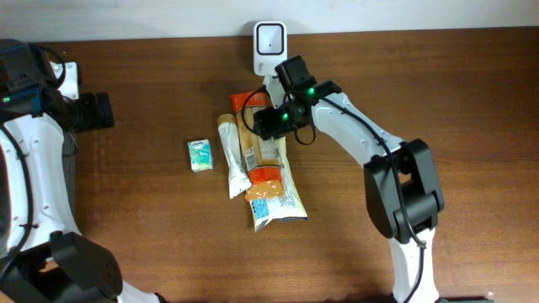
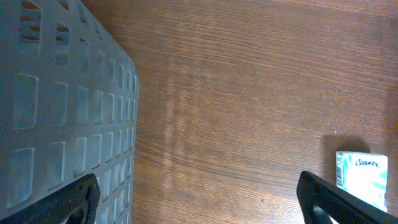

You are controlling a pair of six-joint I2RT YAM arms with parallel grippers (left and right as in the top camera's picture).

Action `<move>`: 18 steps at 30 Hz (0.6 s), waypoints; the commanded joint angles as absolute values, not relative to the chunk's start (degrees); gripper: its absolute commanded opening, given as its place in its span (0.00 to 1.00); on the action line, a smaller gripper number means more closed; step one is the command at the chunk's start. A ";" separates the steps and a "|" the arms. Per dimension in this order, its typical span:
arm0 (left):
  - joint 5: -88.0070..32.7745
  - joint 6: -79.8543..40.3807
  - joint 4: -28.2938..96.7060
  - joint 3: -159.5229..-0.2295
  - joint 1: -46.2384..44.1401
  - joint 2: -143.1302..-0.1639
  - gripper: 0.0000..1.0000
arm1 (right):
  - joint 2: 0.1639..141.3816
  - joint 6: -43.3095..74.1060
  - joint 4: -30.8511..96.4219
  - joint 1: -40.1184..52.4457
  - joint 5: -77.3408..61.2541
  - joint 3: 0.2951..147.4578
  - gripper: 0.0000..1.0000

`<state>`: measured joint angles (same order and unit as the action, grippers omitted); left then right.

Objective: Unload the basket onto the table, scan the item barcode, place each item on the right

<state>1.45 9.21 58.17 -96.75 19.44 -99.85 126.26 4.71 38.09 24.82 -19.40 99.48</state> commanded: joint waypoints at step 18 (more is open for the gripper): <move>0.82 9.93 58.19 -96.99 19.79 -99.72 0.99 | 125.67 12.29 34.61 21.65 -37.76 100.42 0.04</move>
<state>1.45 9.21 58.13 -96.75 19.44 -99.85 132.51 13.69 33.93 22.90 -38.22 99.96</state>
